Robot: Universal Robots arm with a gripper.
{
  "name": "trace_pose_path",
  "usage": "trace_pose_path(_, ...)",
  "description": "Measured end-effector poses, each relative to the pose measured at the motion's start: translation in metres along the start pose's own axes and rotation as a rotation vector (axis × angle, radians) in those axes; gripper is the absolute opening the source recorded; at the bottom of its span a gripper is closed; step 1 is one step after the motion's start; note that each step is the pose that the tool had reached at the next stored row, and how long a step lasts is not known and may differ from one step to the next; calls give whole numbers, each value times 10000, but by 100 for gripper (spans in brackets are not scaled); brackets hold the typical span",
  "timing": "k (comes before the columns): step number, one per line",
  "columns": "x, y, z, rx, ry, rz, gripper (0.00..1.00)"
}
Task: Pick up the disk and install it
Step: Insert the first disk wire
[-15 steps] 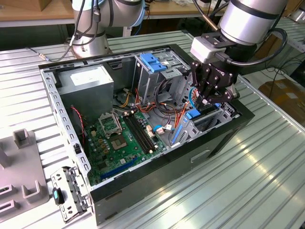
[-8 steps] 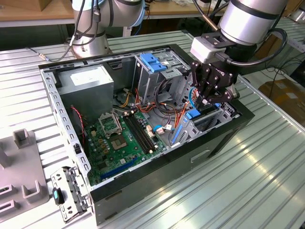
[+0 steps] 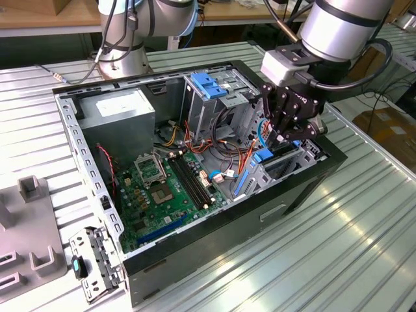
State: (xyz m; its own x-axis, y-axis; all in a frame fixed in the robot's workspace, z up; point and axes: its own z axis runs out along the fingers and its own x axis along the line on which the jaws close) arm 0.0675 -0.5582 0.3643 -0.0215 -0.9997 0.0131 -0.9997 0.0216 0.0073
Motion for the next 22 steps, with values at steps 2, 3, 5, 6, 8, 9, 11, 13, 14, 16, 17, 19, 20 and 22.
trace_pose_path(2,-1,-21,3,0,-1,0,11)
trace_pose_path(3,-1,-41,4,0,0,1,11)
trace_pose_path(5,-2,-60,4,0,2,0,11)
trace_pose_path(6,-2,-63,4,0,2,0,11)
trace_pose_path(8,-2,-70,4,2,3,-162,11)
trace_pose_path(9,-2,-83,4,4,5,-327,11)
trace_pose_path(11,-2,-117,4,7,6,-501,11)
trace_pose_path(13,-5,-219,3,5,6,-671,11)
trace_pose_path(14,-6,-251,3,4,6,-708,11)
trace_pose_path(16,-7,-319,3,-2,5,-831,11)
trace_pose_path(17,-8,-338,2,-3,5,-959,11)
trace_pose_path(19,-8,-361,2,2,8,-1288,11)
trace_pose_path(20,-8,-370,2,3,9,-1400,11)
trace_pose_path(22,-8,-400,4,6,10,-1608,11)
